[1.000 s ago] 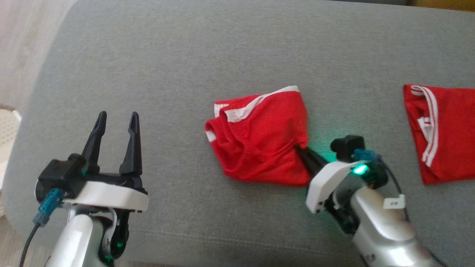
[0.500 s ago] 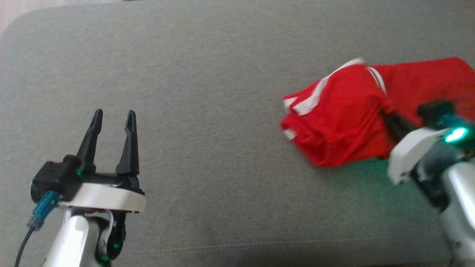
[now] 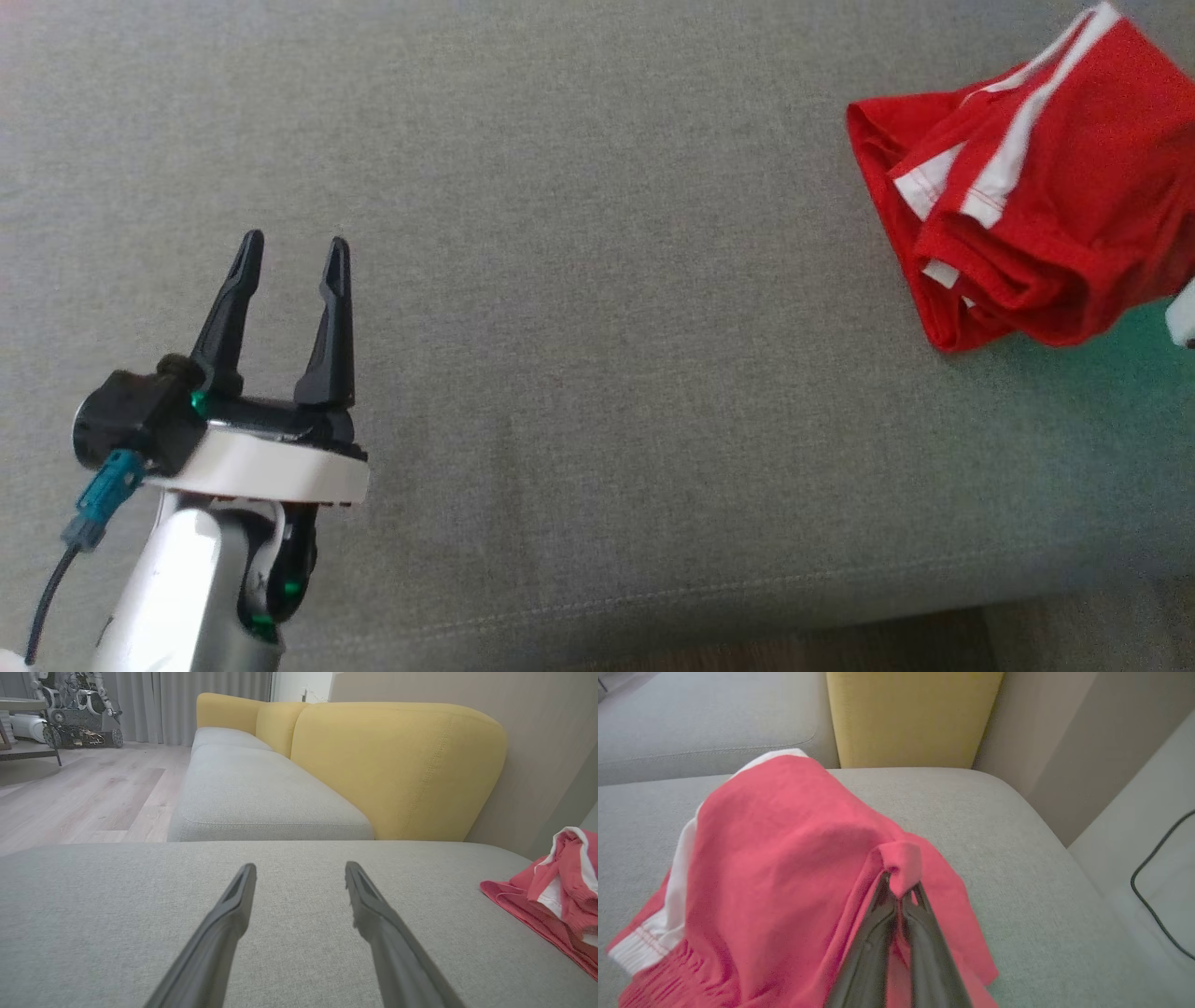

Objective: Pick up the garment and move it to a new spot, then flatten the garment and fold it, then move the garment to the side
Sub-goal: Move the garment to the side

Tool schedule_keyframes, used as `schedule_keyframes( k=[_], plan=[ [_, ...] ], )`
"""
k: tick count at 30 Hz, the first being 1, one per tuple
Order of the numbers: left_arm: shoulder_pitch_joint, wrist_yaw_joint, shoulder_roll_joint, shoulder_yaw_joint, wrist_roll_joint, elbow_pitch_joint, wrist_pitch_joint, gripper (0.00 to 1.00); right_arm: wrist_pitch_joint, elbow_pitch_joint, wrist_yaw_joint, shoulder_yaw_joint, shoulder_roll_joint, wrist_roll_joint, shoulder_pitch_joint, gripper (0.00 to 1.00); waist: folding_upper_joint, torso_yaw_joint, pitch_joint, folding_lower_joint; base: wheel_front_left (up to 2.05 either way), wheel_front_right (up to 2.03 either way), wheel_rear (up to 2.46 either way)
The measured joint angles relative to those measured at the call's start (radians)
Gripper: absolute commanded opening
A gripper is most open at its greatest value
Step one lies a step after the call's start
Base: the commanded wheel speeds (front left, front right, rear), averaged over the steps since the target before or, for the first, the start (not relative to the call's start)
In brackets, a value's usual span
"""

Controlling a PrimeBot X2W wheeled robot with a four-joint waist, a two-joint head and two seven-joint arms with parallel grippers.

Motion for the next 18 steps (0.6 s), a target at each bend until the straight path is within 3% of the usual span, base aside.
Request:
schedule_keyframes(
  k=[7,16,17,18],
  plan=[
    [-0.009,-0.010,0.019,-0.011,0.000,0.000,0.001,1.00,-0.026,0.060,0.000,-0.183,0.118,0.022,-0.005,0.00,0.0000,-0.032,0.042,0.0000,0.00,0.00,0.00],
    [-0.061,-0.026,0.047,-0.020,0.008,-0.022,0.022,1.00,-0.065,0.171,0.000,-0.221,0.172,0.006,-0.131,0.02,0.0000,-0.083,0.104,0.0001,0.00,0.00,0.00],
    [-0.063,-0.026,0.049,-0.021,0.010,-0.022,0.026,1.00,-0.071,0.184,0.000,-0.221,0.173,-0.001,-0.140,0.38,0.0000,-0.085,0.109,0.0001,0.00,0.00,0.00],
    [-0.063,-0.026,0.050,-0.021,0.014,-0.023,0.027,1.00,-0.074,0.194,0.000,-0.222,0.176,-0.005,-0.146,0.89,0.0000,-0.088,0.112,0.0001,0.00,0.00,0.00]
  ],
)
